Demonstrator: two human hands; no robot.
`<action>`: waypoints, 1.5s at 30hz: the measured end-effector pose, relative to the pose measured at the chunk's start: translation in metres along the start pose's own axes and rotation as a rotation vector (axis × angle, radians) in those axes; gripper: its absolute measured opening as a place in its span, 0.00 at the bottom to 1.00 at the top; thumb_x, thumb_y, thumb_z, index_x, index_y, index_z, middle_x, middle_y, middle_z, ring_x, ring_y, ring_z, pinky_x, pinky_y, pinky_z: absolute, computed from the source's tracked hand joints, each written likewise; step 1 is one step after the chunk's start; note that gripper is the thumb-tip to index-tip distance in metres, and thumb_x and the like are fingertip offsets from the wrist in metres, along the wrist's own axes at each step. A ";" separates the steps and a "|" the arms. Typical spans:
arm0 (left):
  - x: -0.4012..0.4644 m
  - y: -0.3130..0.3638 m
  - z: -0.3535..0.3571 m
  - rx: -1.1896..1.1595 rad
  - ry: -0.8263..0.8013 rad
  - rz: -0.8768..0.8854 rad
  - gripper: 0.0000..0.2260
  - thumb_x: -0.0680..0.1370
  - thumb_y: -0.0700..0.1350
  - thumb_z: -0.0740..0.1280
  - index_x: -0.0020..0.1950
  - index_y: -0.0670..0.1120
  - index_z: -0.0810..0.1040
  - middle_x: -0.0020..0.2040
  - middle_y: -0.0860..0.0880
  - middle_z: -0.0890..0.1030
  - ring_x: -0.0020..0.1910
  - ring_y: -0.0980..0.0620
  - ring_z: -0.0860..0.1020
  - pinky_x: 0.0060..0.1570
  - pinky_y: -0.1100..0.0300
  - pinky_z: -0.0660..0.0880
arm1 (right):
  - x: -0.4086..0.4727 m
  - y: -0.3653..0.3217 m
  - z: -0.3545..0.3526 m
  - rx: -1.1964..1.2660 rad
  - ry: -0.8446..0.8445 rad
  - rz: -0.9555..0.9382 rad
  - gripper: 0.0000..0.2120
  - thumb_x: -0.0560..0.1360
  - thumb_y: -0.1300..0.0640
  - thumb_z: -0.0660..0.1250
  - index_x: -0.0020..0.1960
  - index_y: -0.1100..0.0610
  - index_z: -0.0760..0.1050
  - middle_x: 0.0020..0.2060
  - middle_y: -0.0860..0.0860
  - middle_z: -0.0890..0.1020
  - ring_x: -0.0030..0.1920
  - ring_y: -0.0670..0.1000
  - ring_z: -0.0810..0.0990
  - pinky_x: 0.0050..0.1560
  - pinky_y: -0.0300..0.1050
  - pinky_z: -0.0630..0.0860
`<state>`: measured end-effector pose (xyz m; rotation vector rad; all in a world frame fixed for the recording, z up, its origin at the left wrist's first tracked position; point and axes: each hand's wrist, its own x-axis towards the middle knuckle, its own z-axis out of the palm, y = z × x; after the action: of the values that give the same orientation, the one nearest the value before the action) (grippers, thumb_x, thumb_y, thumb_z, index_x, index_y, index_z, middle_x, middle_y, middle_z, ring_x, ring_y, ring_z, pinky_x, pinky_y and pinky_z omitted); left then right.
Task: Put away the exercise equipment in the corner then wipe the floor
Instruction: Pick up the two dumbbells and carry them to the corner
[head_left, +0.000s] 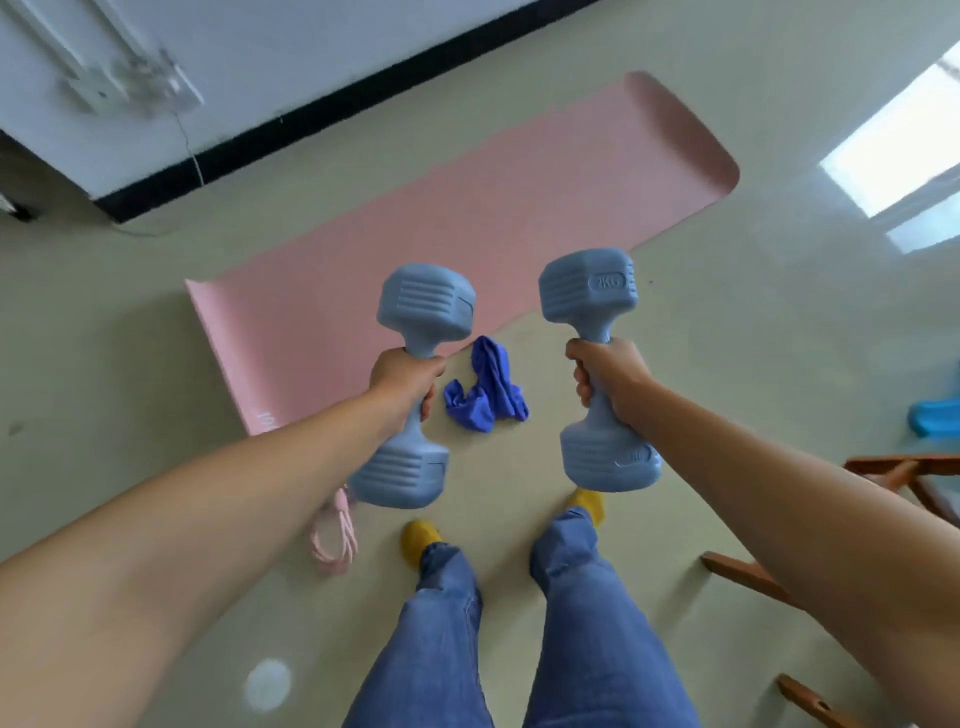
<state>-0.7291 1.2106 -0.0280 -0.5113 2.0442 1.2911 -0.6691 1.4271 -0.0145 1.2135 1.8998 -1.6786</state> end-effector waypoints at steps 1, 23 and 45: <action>-0.002 0.014 0.016 0.028 -0.022 0.023 0.07 0.72 0.39 0.63 0.34 0.43 0.69 0.26 0.44 0.68 0.22 0.48 0.65 0.26 0.60 0.64 | -0.001 0.000 -0.020 0.029 0.023 -0.001 0.07 0.71 0.61 0.63 0.35 0.58 0.68 0.25 0.53 0.70 0.20 0.50 0.66 0.26 0.40 0.66; -0.015 0.321 0.491 0.387 -0.408 0.294 0.06 0.72 0.38 0.62 0.37 0.43 0.67 0.28 0.44 0.69 0.24 0.48 0.65 0.26 0.60 0.64 | 0.092 -0.022 -0.513 0.257 0.380 0.015 0.05 0.71 0.62 0.62 0.36 0.59 0.68 0.26 0.54 0.70 0.23 0.51 0.66 0.27 0.40 0.63; 0.147 0.687 0.928 0.596 -0.642 0.384 0.05 0.73 0.38 0.62 0.38 0.42 0.68 0.26 0.44 0.68 0.24 0.48 0.64 0.26 0.60 0.64 | 0.402 -0.198 -0.921 0.422 0.541 0.077 0.07 0.71 0.62 0.62 0.35 0.58 0.68 0.25 0.54 0.70 0.23 0.51 0.66 0.27 0.39 0.64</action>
<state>-0.9679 2.3485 0.0340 0.5270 1.8624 0.8113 -0.7942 2.4409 0.0552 2.0522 1.7757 -1.9077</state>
